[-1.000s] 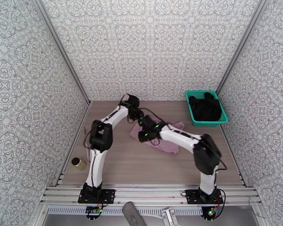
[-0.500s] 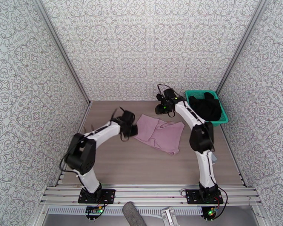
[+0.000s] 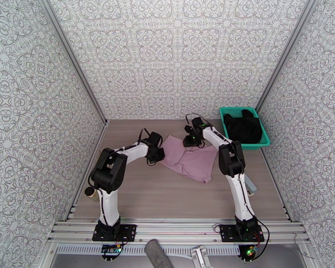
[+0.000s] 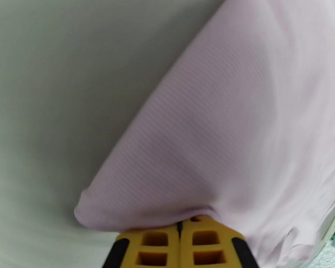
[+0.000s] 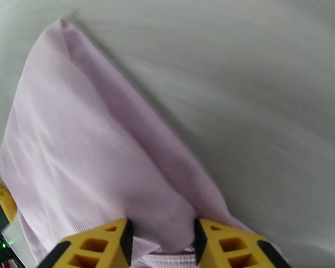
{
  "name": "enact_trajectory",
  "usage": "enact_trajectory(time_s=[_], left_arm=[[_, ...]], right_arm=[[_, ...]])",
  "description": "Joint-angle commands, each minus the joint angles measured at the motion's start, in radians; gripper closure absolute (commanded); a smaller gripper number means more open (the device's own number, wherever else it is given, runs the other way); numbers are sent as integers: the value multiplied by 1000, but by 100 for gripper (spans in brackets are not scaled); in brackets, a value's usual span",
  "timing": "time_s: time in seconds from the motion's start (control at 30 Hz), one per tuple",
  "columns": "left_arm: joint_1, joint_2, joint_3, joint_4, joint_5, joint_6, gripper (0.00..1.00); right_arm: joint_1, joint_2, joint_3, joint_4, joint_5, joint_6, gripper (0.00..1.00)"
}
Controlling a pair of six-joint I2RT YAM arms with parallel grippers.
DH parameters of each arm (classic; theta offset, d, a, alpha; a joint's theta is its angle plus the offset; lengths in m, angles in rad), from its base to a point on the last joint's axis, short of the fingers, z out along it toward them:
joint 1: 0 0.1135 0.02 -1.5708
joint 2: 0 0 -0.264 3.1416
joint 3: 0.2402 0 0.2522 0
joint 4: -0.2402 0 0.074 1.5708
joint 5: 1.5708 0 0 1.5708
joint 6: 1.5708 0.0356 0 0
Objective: Fold and stack the mixed laundry pile
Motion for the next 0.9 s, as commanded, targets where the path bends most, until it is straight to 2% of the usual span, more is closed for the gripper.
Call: enact_trajectory(time_s=[0.0, 0.3, 0.53, 0.7, 0.87], left_arm=[[40, 111, 120, -56, -5, 59, 100], [122, 355, 518, -225, 41, 168, 100], [135, 505, 841, -341, 87, 224, 100], [143, 491, 858, -355, 82, 237, 100], [152, 317, 700, -300, 22, 248, 81]], right_arm=[[8, -46, -148, 65, 52, 89, 59], [72, -270, -523, 378, 143, 410, 58], [165, -332, -654, 582, 215, 661, 58], [183, -356, -643, 583, 268, 680, 58], [184, -426, -567, 485, 308, 534, 56]])
